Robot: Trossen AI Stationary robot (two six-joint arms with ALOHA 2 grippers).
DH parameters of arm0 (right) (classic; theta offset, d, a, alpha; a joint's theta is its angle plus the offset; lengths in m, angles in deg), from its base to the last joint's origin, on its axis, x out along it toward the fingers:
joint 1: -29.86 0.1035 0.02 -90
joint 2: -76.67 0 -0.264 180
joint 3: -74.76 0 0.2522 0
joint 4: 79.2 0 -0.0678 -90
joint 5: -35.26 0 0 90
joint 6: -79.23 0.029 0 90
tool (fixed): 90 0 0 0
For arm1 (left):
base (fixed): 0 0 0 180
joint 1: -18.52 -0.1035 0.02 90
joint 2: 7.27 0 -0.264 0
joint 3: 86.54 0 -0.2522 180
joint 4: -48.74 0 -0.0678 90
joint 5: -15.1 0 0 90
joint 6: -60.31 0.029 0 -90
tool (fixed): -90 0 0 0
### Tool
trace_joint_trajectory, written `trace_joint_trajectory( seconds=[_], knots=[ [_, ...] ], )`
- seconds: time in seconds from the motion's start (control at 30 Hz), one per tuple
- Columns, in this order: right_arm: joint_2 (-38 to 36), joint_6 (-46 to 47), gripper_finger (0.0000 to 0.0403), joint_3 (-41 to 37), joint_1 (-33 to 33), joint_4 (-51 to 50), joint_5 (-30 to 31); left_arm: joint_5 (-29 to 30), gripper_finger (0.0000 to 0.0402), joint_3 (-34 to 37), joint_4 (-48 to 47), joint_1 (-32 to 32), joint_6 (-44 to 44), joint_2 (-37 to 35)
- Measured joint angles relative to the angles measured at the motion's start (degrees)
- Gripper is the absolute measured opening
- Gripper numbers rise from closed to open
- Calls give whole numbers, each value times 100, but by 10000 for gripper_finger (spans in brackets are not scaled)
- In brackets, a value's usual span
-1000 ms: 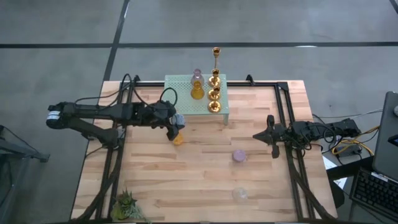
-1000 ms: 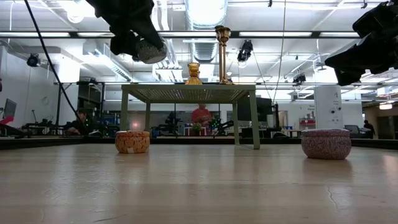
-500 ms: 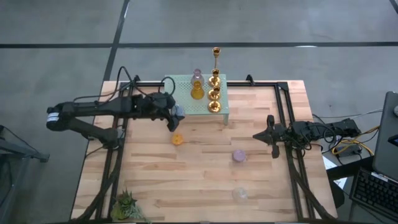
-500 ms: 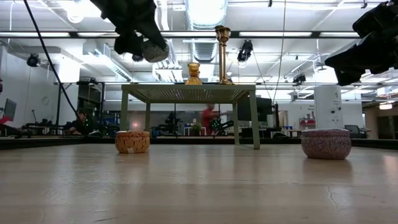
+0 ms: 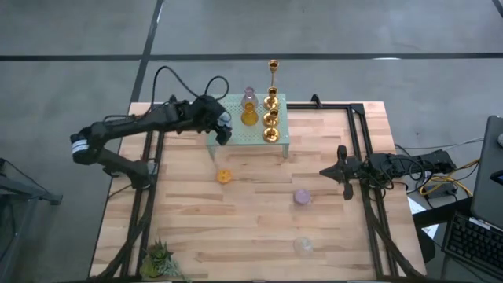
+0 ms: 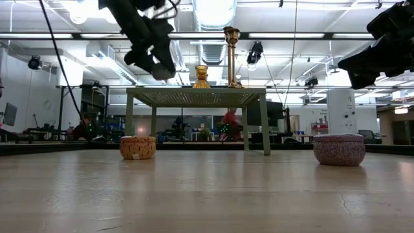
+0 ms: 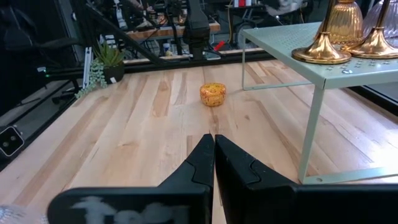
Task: Pick & Place candle stick holders
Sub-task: Put the blue patterned scented candle on the shelf
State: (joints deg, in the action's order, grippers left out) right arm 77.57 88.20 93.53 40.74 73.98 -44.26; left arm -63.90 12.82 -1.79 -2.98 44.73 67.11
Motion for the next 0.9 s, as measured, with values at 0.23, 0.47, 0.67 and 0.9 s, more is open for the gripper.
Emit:
trace_joint_trajectory(
  seconds=[0.23, 0.47, 0.67, 0.9],
  knots=[
    [0, 0, 8, 0, -1, 1, 1, -416, 314, -343, -44, -632, 209, 466],
    [-1, 0, 8, 1, -1, 0, 1, -560, 314, -677, -74, -1220, 357, 934],
    [-1, 0, 8, 0, -1, 0, 2, -650, 314, -1059, -77, -1443, 522, 1378],
    [1, 0, 8, 0, 0, 0, 1, -612, 314, -1667, -238, -1570, 644, 1974]
  ],
)
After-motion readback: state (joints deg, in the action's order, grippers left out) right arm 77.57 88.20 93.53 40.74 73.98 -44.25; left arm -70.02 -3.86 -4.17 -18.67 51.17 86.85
